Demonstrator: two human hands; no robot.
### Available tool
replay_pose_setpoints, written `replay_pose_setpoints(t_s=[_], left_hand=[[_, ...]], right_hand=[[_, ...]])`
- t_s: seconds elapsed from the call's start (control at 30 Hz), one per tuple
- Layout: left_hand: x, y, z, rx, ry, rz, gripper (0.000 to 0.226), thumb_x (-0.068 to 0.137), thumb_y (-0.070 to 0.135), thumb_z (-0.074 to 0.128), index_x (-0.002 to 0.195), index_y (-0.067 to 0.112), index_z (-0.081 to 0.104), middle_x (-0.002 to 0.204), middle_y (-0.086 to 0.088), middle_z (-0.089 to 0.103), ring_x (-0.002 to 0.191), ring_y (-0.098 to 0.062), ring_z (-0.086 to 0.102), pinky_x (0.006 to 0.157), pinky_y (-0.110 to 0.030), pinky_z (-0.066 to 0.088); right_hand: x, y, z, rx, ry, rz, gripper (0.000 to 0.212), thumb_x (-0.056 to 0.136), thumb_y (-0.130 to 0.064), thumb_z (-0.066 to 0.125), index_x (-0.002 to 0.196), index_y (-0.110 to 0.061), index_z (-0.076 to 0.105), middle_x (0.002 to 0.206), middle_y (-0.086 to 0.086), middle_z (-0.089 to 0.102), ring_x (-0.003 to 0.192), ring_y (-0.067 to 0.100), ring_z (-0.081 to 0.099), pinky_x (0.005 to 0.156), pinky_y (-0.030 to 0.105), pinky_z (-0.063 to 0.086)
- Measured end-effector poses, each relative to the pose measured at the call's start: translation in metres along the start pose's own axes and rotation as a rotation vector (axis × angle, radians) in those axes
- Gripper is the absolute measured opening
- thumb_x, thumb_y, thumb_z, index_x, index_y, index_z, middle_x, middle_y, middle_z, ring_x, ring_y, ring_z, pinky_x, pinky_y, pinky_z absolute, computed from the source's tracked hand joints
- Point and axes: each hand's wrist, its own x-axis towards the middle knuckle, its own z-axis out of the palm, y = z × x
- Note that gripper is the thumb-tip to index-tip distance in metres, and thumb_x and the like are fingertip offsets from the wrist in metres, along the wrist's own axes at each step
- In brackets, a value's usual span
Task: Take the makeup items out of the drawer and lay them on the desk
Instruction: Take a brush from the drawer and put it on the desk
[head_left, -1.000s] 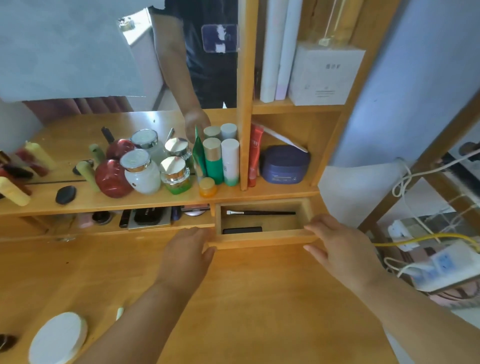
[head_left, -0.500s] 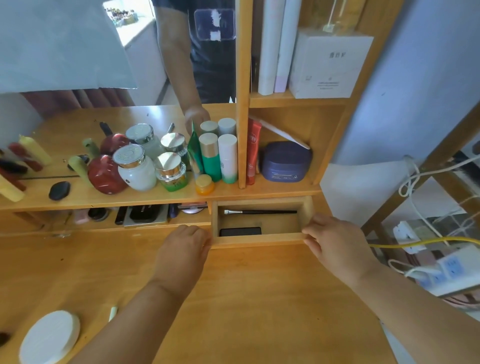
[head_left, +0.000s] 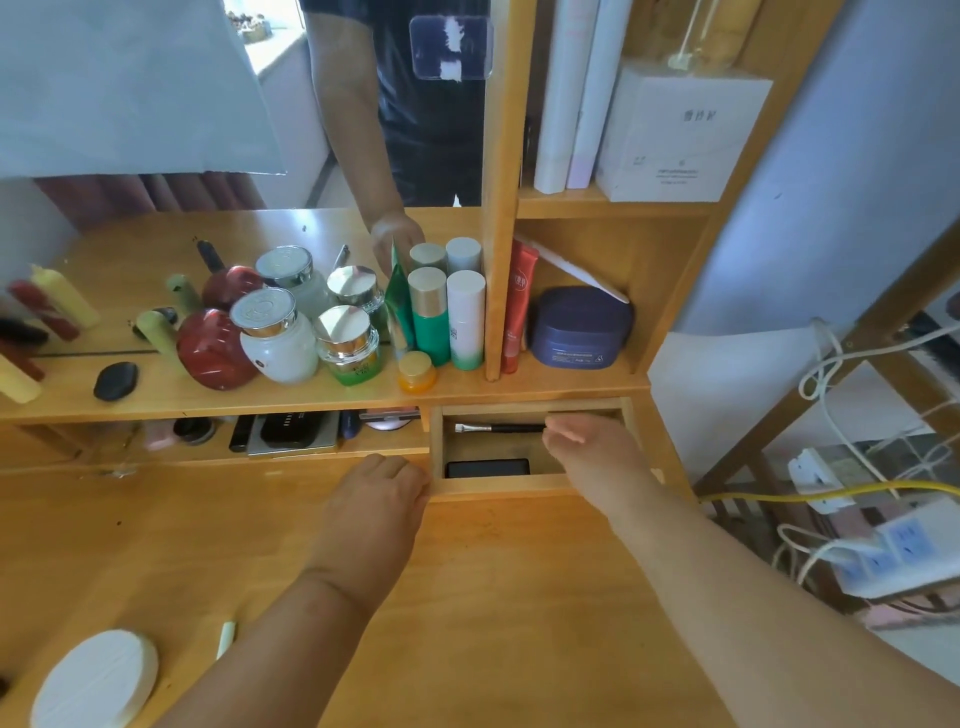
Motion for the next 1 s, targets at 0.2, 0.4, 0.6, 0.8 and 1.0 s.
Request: replay_pose_setpoints(t_s=[0.2,0.4,0.6,0.8,1.0], left_hand=[[0.001,-0.005,0.005,-0.037,0.001,0.010,0.013,0.066,0.010,0.078,0.071,0.014,0.068,0.067,-0.002,0.067,0.063,-0.022,0.061,0.055,-0.033,0.054],[0.002,-0.006,0.005,-0.040,0.015,0.031,0.018,0.061,0.011,0.082,0.067,0.017,0.066,0.063,0.001,0.065,0.059,-0.019,0.059,0.052,-0.030,0.052],[0.002,-0.009,0.007,-0.011,0.006,0.041,0.019,0.060,0.013,0.082,0.067,0.019,0.066,0.063,0.004,0.064,0.059,-0.016,0.059,0.052,-0.026,0.052],[0.003,-0.008,0.007,-0.003,-0.020,0.047,0.025,0.054,0.009,0.084,0.067,0.019,0.065,0.062,0.004,0.064,0.058,-0.016,0.058,0.051,-0.026,0.053],[0.003,-0.005,-0.002,-0.102,-0.058,-0.046,0.011,0.081,0.027,0.064,0.087,0.019,0.069,0.086,0.004,0.068,0.086,-0.017,0.059,0.076,-0.032,0.050]], right_hand=[[0.019,-0.030,0.013,0.868,0.002,0.523,0.022,0.093,-0.007,0.050,0.114,-0.002,0.049,0.116,0.016,0.053,0.097,0.031,0.062,0.084,0.040,0.053],[0.026,-0.034,0.014,1.299,0.070,0.630,0.040,0.093,-0.026,0.053,0.130,-0.015,0.043,0.131,0.022,0.045,0.084,0.032,0.066,0.075,0.043,0.057],[0.026,-0.033,0.019,1.370,0.123,0.647,0.057,0.085,-0.028,0.065,0.133,-0.013,0.039,0.132,0.019,0.044,0.083,0.030,0.065,0.073,0.041,0.057],[0.027,-0.031,0.016,1.211,0.150,0.615,0.047,0.085,-0.024,0.066,0.125,-0.008,0.047,0.122,0.020,0.050,0.093,0.029,0.064,0.084,0.041,0.055],[0.026,-0.022,0.012,1.112,0.090,0.595,0.027,0.084,-0.008,0.066,0.107,-0.002,0.055,0.088,0.018,0.060,0.078,0.025,0.067,0.071,0.035,0.056]])
